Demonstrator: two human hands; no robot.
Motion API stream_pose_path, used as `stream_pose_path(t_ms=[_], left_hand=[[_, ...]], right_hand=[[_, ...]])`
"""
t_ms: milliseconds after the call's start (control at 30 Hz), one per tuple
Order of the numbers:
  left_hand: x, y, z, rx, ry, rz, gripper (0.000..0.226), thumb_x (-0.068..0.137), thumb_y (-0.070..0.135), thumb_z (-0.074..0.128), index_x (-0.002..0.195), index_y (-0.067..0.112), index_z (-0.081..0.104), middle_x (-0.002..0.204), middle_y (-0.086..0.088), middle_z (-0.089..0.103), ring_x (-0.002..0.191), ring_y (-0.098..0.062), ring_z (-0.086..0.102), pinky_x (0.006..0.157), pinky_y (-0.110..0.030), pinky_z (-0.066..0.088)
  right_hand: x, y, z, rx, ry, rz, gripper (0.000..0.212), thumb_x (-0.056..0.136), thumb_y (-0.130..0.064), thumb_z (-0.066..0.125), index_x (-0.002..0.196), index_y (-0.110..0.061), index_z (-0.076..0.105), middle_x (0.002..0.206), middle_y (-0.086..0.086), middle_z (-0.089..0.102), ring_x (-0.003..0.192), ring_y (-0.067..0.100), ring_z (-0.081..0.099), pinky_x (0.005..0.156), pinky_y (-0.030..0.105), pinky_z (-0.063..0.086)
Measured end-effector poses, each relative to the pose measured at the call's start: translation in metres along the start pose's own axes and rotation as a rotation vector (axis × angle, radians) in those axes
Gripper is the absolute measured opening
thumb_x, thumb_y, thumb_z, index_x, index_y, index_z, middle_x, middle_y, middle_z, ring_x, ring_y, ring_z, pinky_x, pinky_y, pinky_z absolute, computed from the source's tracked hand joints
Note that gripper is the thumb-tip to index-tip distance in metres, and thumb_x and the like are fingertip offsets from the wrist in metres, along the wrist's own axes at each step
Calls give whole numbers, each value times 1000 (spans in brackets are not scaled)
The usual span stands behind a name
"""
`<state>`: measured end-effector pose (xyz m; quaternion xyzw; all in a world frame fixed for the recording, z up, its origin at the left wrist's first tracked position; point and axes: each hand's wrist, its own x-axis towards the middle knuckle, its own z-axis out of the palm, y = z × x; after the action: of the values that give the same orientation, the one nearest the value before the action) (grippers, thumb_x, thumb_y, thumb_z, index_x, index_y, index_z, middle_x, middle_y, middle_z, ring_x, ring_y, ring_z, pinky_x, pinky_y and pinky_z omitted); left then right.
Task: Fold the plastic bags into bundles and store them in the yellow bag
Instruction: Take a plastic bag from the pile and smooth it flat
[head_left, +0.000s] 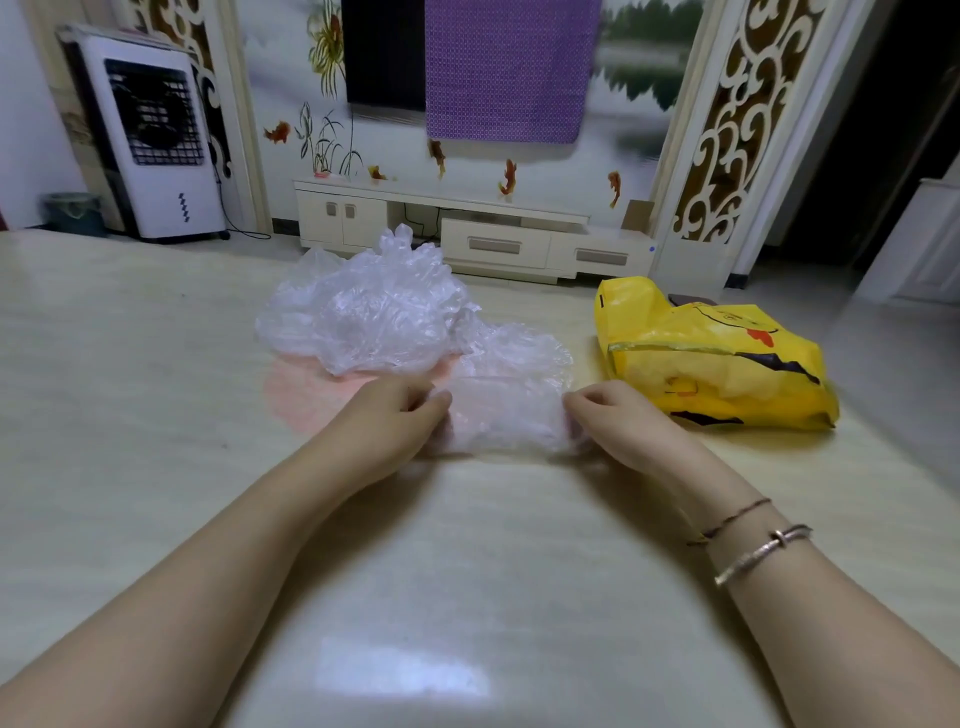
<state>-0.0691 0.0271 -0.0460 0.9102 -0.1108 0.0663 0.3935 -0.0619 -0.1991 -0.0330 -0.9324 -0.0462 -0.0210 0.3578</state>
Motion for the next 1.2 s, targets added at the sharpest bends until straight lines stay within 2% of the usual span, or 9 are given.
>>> stream_pose_path(t_ms=[167, 367, 533, 633, 767, 933, 1033, 1100, 1200], left_hand=[[-2, 6, 15, 167, 151, 16, 29, 94, 24, 44, 72, 6, 50, 65, -4, 54, 68, -25, 55, 61, -38, 42], [-5, 9, 18, 449, 185, -60, 15, 90, 26, 46, 102, 17, 48, 92, -1, 58, 84, -27, 55, 64, -33, 36], [-8, 7, 15, 507, 211, -64, 17, 91, 26, 44, 106, 17, 46, 91, 0, 57, 82, -26, 54, 66, -33, 39], [-10, 4, 12, 432, 233, -48, 17, 89, 27, 48, 103, 19, 50, 94, 2, 57, 89, -24, 55, 68, -32, 39], [-3, -3, 8, 286, 245, 16, 15, 86, 26, 57, 100, 20, 59, 101, 3, 54, 100, -24, 52, 82, -34, 42], [-4, 18, 1, -417, 109, 27, 37, 84, 57, 60, 103, 25, 63, 106, 14, 66, 102, -2, 60, 83, -19, 42], [-9, 29, 1, -594, -129, -19, 68, 68, 75, 56, 118, 28, 61, 119, 16, 62, 112, 5, 54, 97, -20, 39], [-10, 29, 4, -503, -241, 25, 73, 66, 81, 58, 124, 36, 58, 125, 22, 58, 115, 12, 49, 98, -16, 37], [-12, 27, 4, -556, -349, 6, 63, 67, 64, 75, 123, 40, 60, 113, 11, 68, 108, 2, 61, 98, -25, 45]], right_hand=[[5, 5, 14, -283, 188, 3, 34, 92, -25, 48, 61, -17, 36, 63, -1, 43, 72, 27, 44, 62, 33, 28], [7, 9, 18, -535, 280, -43, 16, 95, -27, 45, 87, -14, 44, 94, 10, 61, 90, 33, 56, 58, 33, 29], [5, 6, 21, -759, 285, -74, 27, 100, -34, 38, 112, -11, 45, 109, 10, 54, 96, 34, 58, 58, 32, 28], [4, 7, 22, -787, 252, -100, 31, 100, -37, 38, 106, -10, 53, 110, 11, 47, 101, 32, 52, 65, 33, 31], [7, 10, 13, -313, 132, -117, 33, 94, -28, 53, 65, -14, 45, 71, 4, 44, 73, 21, 44, 59, 32, 30], [-7, -5, -20, 689, -124, 49, 22, 94, -22, 59, 80, -11, 47, 63, 3, 42, 49, 14, 52, 56, 30, 42], [-12, -9, -28, 791, -263, 38, 18, 89, -23, 64, 90, -12, 49, 68, 3, 51, 57, 13, 53, 53, 24, 48], [-12, -9, -26, 772, -332, 31, 26, 85, -28, 70, 95, -12, 51, 77, 10, 47, 67, 17, 48, 53, 24, 49], [-15, -11, -24, 756, -381, 39, 33, 84, -33, 71, 104, -13, 56, 90, 15, 51, 76, 22, 51, 61, 28, 49]])
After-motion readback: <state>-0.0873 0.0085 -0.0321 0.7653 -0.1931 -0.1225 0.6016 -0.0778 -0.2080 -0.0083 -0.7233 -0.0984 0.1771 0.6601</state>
